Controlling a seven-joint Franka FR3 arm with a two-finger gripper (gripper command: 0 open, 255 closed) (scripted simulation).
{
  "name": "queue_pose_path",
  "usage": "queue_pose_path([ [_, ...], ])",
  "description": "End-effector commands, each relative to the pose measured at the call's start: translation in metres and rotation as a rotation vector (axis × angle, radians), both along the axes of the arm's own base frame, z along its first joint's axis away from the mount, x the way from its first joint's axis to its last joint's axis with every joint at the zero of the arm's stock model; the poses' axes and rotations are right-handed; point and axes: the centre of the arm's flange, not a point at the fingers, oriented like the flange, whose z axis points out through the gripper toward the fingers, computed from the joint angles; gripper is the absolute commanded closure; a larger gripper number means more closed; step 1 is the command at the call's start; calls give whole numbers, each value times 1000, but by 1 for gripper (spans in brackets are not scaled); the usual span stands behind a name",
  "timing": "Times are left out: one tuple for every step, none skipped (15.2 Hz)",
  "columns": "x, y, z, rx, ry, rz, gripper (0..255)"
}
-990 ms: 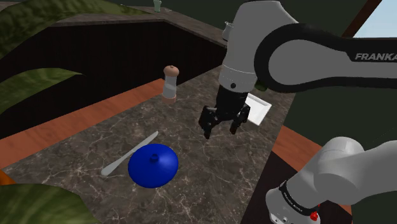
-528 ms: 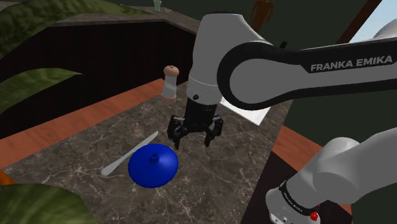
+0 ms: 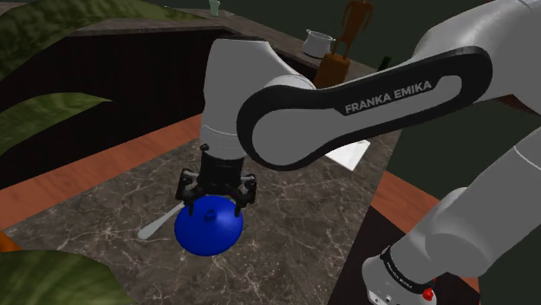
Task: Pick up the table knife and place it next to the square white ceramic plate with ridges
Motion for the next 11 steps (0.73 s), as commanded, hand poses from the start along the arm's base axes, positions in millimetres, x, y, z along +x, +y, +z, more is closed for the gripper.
queue_pose_path([
  [14,20,-10,10,0,-38,0],
  [20,30,-14,14,1,-54,0],
  [27,40,-18,18,1,-71,0],
  [34,49,-22,22,1,-87,0],
  [40,59,-26,26,1,-103,0],
  [47,68,-30,30,2,-119,0],
  [54,78,-34,34,2,-136,0],
  [62,87,-38,38,2,-152,0],
  [69,96,-42,42,2,-168,0],
  [77,105,-46,45,3,-185,0],
  [80,108,-47,47,3,-191,0],
])
